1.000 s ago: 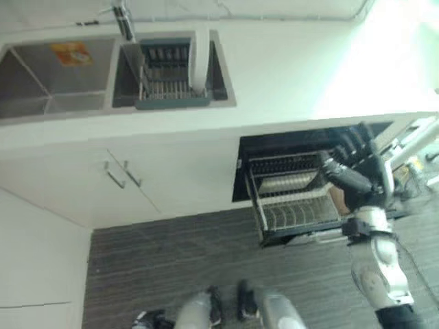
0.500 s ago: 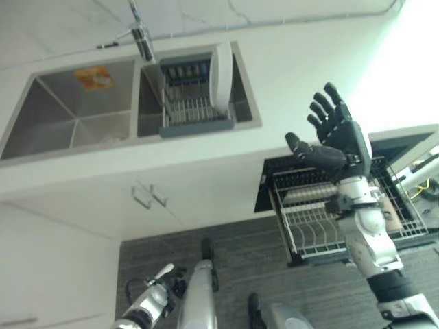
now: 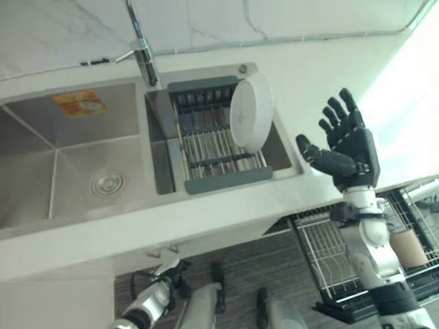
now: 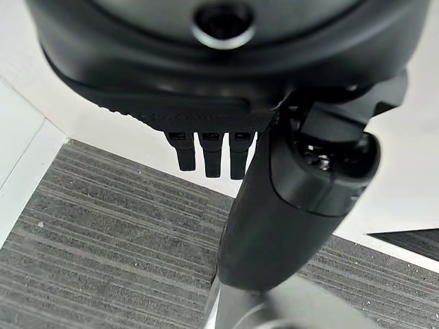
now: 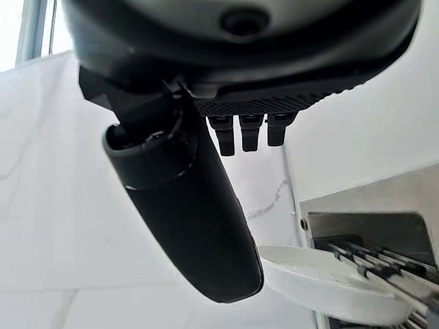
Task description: Place the dishes in the dishwasher.
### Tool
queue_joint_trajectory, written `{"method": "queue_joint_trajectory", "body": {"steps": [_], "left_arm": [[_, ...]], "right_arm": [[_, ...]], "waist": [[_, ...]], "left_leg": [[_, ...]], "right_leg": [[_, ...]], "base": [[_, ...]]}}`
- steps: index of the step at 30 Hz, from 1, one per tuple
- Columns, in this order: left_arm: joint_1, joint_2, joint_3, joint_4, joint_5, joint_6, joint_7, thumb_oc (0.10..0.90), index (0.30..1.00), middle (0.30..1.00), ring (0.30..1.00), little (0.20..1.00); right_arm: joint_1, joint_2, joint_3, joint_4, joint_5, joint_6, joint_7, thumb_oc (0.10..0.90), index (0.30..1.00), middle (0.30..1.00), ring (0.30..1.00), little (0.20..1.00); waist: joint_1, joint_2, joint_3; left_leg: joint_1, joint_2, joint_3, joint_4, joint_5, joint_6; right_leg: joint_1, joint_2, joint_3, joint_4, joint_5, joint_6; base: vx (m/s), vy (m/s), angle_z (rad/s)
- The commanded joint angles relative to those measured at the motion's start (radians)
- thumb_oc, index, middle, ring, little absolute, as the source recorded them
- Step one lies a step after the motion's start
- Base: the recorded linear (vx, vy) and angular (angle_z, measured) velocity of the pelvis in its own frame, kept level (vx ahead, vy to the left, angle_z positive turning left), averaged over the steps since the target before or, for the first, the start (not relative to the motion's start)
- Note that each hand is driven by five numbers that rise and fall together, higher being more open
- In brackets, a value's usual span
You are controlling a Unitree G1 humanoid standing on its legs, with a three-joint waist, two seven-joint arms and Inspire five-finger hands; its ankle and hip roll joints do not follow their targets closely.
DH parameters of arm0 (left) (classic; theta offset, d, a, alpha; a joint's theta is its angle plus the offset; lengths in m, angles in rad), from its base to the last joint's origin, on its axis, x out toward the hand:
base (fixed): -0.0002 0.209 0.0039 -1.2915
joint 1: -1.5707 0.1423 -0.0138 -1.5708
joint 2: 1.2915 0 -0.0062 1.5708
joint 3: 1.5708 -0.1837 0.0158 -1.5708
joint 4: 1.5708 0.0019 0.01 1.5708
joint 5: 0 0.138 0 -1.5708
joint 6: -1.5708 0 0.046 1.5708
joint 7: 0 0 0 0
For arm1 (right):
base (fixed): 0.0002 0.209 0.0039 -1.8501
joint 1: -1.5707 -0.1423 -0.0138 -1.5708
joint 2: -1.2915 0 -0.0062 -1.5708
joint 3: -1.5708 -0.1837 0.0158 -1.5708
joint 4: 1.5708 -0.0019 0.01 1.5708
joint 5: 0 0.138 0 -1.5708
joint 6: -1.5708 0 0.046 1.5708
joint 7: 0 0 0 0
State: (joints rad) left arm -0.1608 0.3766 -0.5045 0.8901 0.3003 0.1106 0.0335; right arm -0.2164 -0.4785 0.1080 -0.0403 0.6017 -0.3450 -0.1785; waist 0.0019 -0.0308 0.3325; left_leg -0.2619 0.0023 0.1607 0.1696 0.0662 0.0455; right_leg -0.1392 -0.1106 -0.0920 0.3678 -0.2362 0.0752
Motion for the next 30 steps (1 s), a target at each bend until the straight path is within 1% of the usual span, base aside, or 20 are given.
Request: {"method": "queue_joint_trajectory", "body": {"steps": [1,7,8,10,12,15,19,25,30], "left_arm": [[0.032,-0.074,-0.009,-0.028,0.044,-0.028,-0.004,0.800,0.900,0.900,0.900,0.900],[0.044,-0.069,-0.013,-0.025,0.050,-0.024,-0.008,0.800,0.900,0.900,0.900,0.900],[0.045,-0.070,-0.016,-0.021,0.045,-0.018,-0.016,0.800,0.900,0.900,0.900,0.900],[0.041,-0.073,-0.019,-0.011,0.039,-0.015,-0.023,0.800,0.900,0.900,0.900,0.900],[0.044,-0.072,-0.021,-0.004,0.036,-0.015,-0.032,0.800,0.900,0.900,0.900,0.900],[0.045,-0.076,-0.022,0.012,0.015,-0.006,-0.043,0.800,0.900,0.900,0.900,0.900],[0.042,-0.090,-0.018,0.059,-0.009,0.000,-0.043,0.800,0.900,0.900,0.900,0.900],[0.047,-0.099,-0.010,0.094,-0.019,-0.035,-0.029,0.800,0.900,0.900,0.900,0.900],[0.065,-0.098,-0.006,0.096,-0.006,-0.044,-0.024,0.800,0.900,0.900,0.900,0.900]], "right_arm": [[-0.081,-0.046,-0.099,-0.115,0.024,-0.136,-0.004,0.800,0.900,0.900,0.900,0.900],[-0.067,-0.039,-0.098,-0.127,0.042,-0.125,0.038,0.800,0.900,0.900,0.900,0.900],[-0.061,-0.036,-0.094,-0.133,0.066,-0.115,0.061,0.800,0.900,0.900,0.900,0.900],[-0.070,-0.035,-0.082,-0.140,0.078,-0.075,0.101,0.800,0.900,0.900,0.900,0.900],[-0.080,-0.034,-0.070,-0.144,0.075,-0.059,0.110,0.800,0.900,0.900,0.900,0.900],[-0.100,-0.029,-0.053,-0.149,0.065,-0.037,0.110,0.800,0.900,0.900,0.900,0.900],[-0.143,-0.020,-0.024,-0.143,0.055,-0.009,0.087,0.800,0.900,0.900,0.900,0.900],[-0.197,-0.005,0.002,-0.138,0.048,0.016,0.072,0.800,0.900,0.900,0.900,0.900],[-0.191,0.001,0.012,-0.132,0.066,0.024,0.086,0.800,0.900,0.900,0.900,0.900]], "waist": [[-0.011,0.026,-0.049],[-0.020,0.036,-0.061],[-0.022,0.039,-0.067],[-0.023,0.042,-0.067],[-0.019,0.044,-0.066],[-0.013,0.046,-0.063],[0.001,0.050,-0.057],[0.019,0.058,-0.038],[0.032,0.058,-0.037]], "left_leg": [[-0.036,0.091,-0.074,0.130,-0.131,-0.109],[-0.021,0.098,-0.073,0.130,-0.133,-0.114],[-0.018,0.100,-0.072,0.130,-0.134,-0.115],[-0.012,0.098,-0.077,0.130,-0.136,-0.116],[-0.011,0.095,-0.082,0.130,-0.135,-0.116],[-0.018,0.094,-0.088,0.130,-0.133,-0.118],[-0.046,0.101,-0.087,0.130,-0.115,-0.126],[-0.090,0.115,-0.079,0.130,-0.083,-0.138],[-0.092,0.116,-0.082,0.130,-0.077,-0.139]], "right_leg": [[0.041,0.010,-0.037,-0.068,0.046,0.036],[0.050,0.014,-0.039,-0.068,0.043,0.033],[0.053,0.013,-0.042,-0.068,0.043,0.032],[0.055,0.015,-0.044,-0.068,0.043,0.029],[0.056,0.016,-0.045,-0.068,0.043,0.028],[0.058,0.017,-0.049,-0.068,0.042,0.028],[0.061,0.022,-0.060,-0.068,0.036,0.026],[0.065,0.034,-0.073,-0.068,0.024,0.019],[0.077,0.037,-0.082,-0.068,0.022,0.017]], "base": [[-0.01,-0.069,-0.11],[0.03,-0.021,-0.04],[0.07,-0.032,0.07],[0.06,-0.023,0.06],[0.03,-0.013,0.05],[0.03,-0.016,0.06],[0.02,-0.014,0.05],[0.00,-0.001,0.04],[0.01,-0.010,0.06]]}}
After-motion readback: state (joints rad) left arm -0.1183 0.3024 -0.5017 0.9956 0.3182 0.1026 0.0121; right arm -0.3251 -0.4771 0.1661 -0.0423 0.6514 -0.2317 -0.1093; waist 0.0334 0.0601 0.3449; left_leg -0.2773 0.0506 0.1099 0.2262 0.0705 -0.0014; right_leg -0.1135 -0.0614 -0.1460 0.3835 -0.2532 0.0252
